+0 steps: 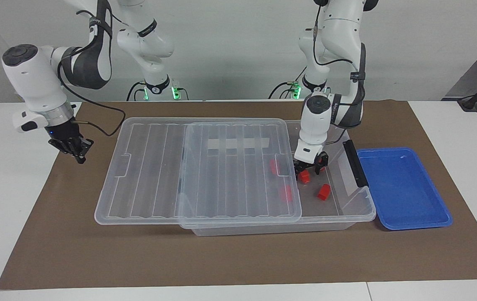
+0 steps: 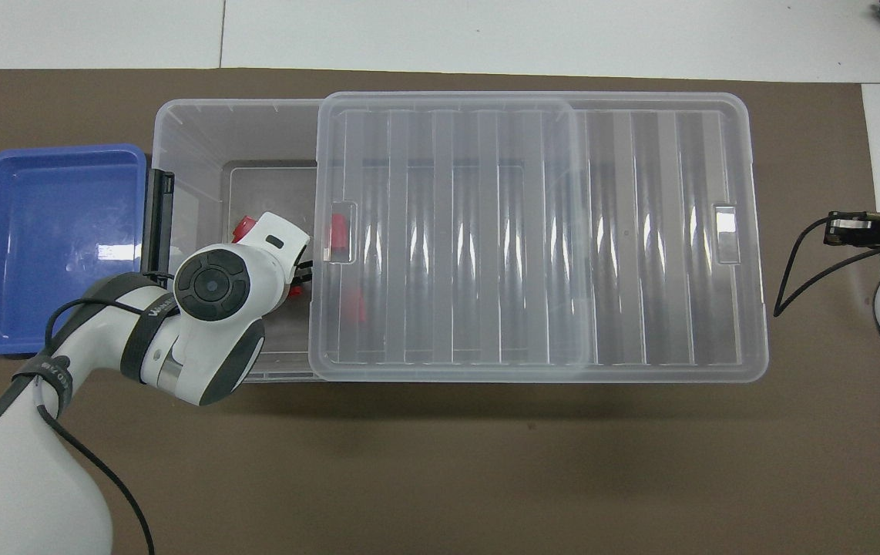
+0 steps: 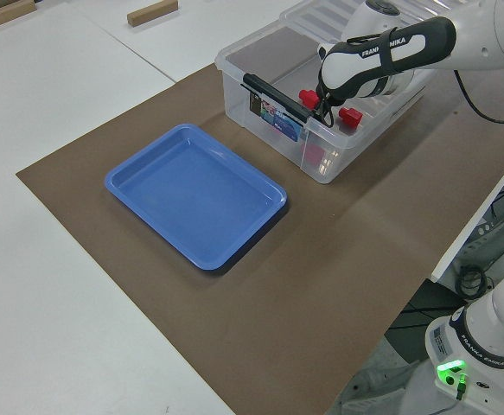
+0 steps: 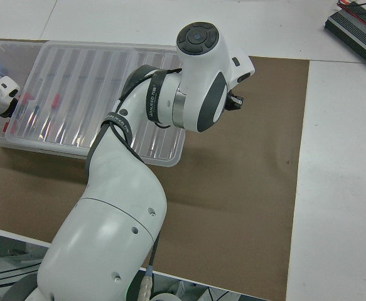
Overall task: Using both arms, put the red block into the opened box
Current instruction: 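Return the left gripper to the tray while the right gripper reaches the lid, then slide the clear lid toward the blue tray with the right gripper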
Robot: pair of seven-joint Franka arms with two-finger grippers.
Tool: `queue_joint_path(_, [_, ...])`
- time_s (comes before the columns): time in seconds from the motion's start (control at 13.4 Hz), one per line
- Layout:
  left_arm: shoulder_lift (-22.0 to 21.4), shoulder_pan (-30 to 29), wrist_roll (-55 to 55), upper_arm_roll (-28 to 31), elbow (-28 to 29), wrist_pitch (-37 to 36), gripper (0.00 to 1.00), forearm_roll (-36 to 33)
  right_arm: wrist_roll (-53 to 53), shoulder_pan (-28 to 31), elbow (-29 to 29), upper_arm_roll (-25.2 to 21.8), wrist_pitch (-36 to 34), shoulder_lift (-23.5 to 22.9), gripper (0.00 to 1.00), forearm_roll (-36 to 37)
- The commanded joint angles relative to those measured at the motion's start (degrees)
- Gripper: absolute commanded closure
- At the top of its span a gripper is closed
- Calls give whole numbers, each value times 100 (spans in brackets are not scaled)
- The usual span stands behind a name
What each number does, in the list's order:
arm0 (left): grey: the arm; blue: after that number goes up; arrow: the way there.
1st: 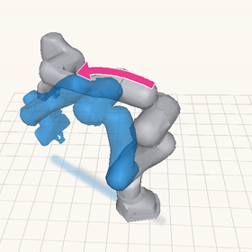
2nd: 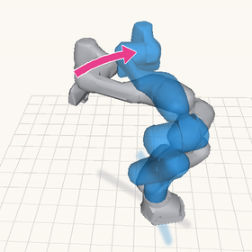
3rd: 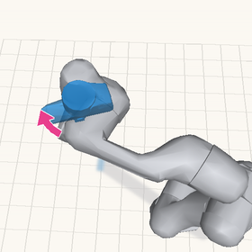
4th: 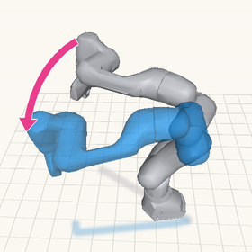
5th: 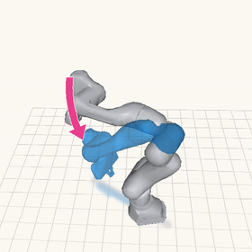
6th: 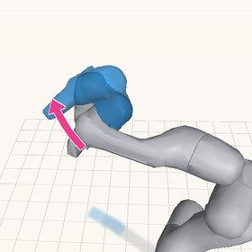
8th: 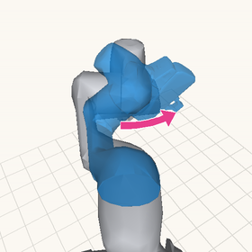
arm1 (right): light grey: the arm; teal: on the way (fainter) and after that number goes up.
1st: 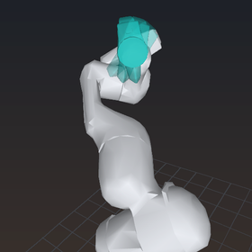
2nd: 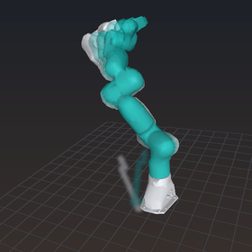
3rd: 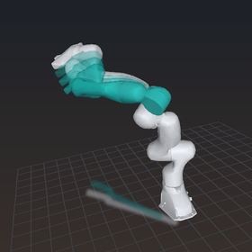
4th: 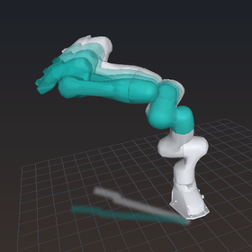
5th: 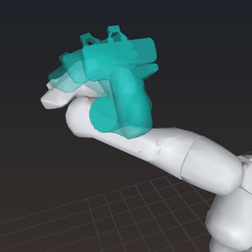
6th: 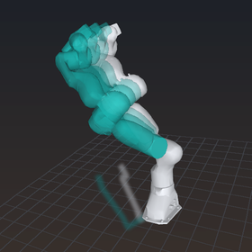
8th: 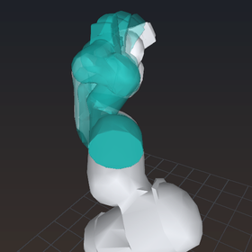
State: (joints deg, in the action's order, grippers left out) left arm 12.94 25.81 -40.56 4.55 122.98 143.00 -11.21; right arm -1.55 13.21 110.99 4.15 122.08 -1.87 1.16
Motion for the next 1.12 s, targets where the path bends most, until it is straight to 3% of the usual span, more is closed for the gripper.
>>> queue_joint_path(0.0, [-203, 3, -75, 29, -737, -1147, 0, -171, 111, -2, 37, 25, -157, 29, 100, -54])
queue_joint_path(0.22, [-431, -189, 274, 46, -1512, -2379, 0, -110, 111, -11, 2, 51, -378, 37, 100, -54])
queue_joint_path(0.6, [-835, -1015, 2390, 64, -2515, -4094, 0, 434, 14, -415, 2, 78, -316, 29, 100, -63])
queue_joint_path(0.82, [-1459, -1745, 3464, 73, -2481, -4578, 0, 830, 6, -617, 19, 78, -308, 37, 100, -63])
queue_joint_path(1.05, [-1548, -1826, 3652, 64, -2375, -4536, 0, 830, 6, -863, 37, 77, -307, 46, 100, -63])
